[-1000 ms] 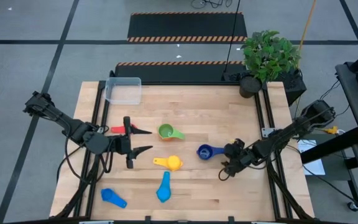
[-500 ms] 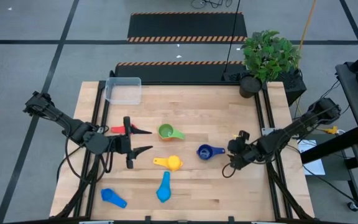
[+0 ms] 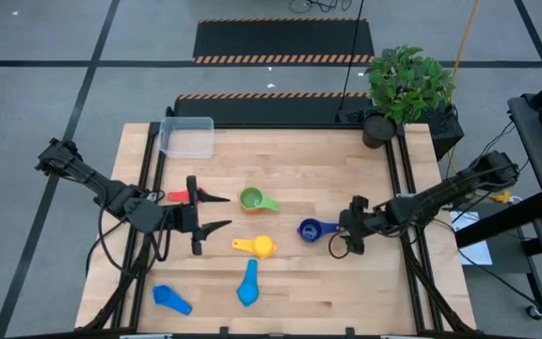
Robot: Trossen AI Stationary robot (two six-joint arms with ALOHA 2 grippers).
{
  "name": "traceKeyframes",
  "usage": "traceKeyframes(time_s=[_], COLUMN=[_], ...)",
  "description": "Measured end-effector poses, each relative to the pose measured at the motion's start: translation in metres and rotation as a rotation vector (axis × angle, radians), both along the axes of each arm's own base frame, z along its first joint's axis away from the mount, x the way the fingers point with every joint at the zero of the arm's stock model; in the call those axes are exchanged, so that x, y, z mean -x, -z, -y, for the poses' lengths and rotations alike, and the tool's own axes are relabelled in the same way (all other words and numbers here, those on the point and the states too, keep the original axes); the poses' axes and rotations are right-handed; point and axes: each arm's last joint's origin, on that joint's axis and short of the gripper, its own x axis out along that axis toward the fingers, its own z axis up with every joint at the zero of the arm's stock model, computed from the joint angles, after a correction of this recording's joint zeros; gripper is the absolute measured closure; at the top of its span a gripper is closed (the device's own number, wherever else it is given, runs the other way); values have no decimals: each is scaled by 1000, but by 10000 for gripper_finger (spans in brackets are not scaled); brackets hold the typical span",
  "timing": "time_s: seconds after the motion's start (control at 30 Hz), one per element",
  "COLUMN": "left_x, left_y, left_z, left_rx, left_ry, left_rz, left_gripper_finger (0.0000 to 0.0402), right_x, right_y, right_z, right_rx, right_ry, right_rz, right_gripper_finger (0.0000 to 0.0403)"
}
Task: Nest measuring cups in basket
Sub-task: Stack the dark blue measuring cup on top of the green measuring cup
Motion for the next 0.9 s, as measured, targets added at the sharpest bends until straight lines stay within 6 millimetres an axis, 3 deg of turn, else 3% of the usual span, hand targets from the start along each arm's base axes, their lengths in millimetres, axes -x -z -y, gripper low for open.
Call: traceKeyframes(time_s=[0.43,0.9], left_x=[-1,-1], left_y=[-2,-2], left_z=[-1,-1], left_rx=[-10,-9], left_ry=[0,1], left_rz=[18,18], left_gripper_finger=[158,158], right_x=[-10,-14], right_y=[3,-1], right_z=[12,8], right_rx=[69,25], right_ry=[-149,-240], right_rz=[126,175], right_gripper_finger=[88,197])
